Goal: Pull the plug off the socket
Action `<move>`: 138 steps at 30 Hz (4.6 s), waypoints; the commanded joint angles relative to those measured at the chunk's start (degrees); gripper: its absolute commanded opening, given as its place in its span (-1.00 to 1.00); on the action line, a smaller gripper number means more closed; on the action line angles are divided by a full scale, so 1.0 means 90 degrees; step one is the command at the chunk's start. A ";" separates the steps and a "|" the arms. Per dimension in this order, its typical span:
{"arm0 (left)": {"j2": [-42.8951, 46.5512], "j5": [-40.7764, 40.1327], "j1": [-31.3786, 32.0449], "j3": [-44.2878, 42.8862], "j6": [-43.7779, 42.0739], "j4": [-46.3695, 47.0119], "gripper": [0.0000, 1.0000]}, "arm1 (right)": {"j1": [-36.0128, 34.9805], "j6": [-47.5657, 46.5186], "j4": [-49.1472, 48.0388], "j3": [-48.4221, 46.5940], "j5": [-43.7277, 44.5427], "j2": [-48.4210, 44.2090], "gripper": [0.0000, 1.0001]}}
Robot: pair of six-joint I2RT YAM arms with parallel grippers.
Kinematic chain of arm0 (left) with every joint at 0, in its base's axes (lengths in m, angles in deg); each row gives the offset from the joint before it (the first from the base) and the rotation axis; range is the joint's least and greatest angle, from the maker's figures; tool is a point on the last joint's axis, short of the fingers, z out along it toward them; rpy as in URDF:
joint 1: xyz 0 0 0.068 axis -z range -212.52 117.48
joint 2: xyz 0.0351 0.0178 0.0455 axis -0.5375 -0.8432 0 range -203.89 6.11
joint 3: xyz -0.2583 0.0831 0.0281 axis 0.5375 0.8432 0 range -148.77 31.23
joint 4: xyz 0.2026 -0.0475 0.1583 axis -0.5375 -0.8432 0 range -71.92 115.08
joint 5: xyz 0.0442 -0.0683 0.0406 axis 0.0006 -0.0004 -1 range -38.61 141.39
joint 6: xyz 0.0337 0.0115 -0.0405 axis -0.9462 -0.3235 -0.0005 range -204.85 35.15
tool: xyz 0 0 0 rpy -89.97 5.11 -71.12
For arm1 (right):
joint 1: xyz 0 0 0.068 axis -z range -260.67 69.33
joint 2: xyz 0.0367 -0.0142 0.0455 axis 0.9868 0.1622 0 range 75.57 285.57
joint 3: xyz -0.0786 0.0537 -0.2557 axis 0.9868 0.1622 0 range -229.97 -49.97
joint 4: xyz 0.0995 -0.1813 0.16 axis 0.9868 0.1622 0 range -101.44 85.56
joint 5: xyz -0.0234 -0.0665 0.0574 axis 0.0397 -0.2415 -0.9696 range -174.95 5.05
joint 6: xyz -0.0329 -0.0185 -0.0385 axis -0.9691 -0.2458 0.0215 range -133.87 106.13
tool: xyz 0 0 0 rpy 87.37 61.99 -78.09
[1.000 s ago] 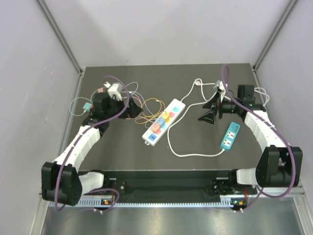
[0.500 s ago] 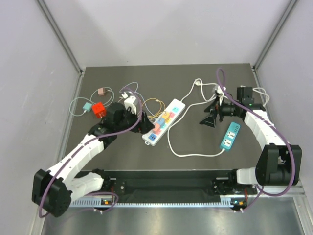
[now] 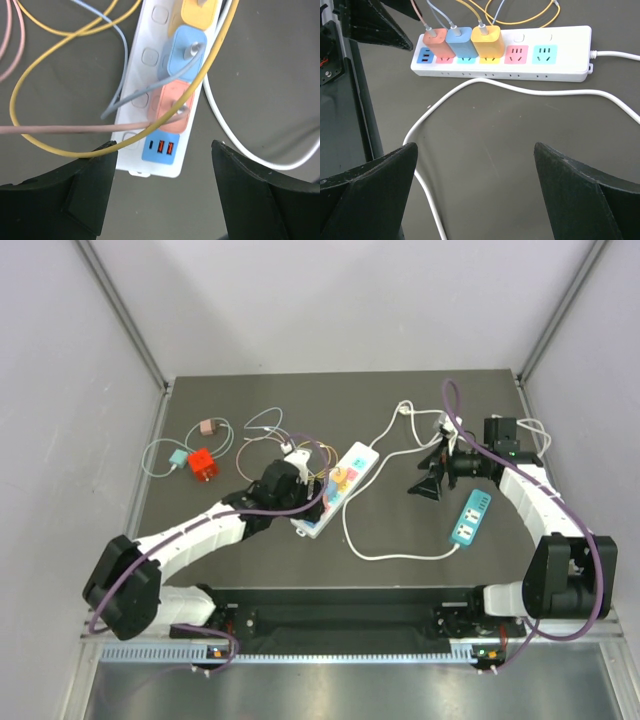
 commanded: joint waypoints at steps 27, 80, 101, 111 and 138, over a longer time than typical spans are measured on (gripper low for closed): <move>-0.1692 -0.1506 0.0759 -0.1062 -0.1219 0.0722 0.12 | -0.0011 -0.0143 -0.0015 -0.0219 -0.0257 0.0010 0.99; 0.0534 0.0241 0.0925 -0.0173 -0.0341 0.2753 -1.00 | -0.0997 0.8655 -0.4556 0.0992 0.2506 0.1640 0.99; 0.0320 0.0711 0.0935 0.0208 0.0305 0.3710 -1.00 | -0.1143 1.0336 -0.5922 0.0533 0.0895 0.3360 0.19; -0.0002 0.0915 0.0954 0.0354 -0.0096 0.3574 -1.00 | -0.0764 1.0473 -0.6635 0.0689 0.0641 0.2578 -0.87; 0.0291 0.0487 0.1110 -0.0554 -0.1705 0.1319 -1.00 | 0.0448 0.7797 -0.4790 0.0679 0.1413 0.1582 -1.00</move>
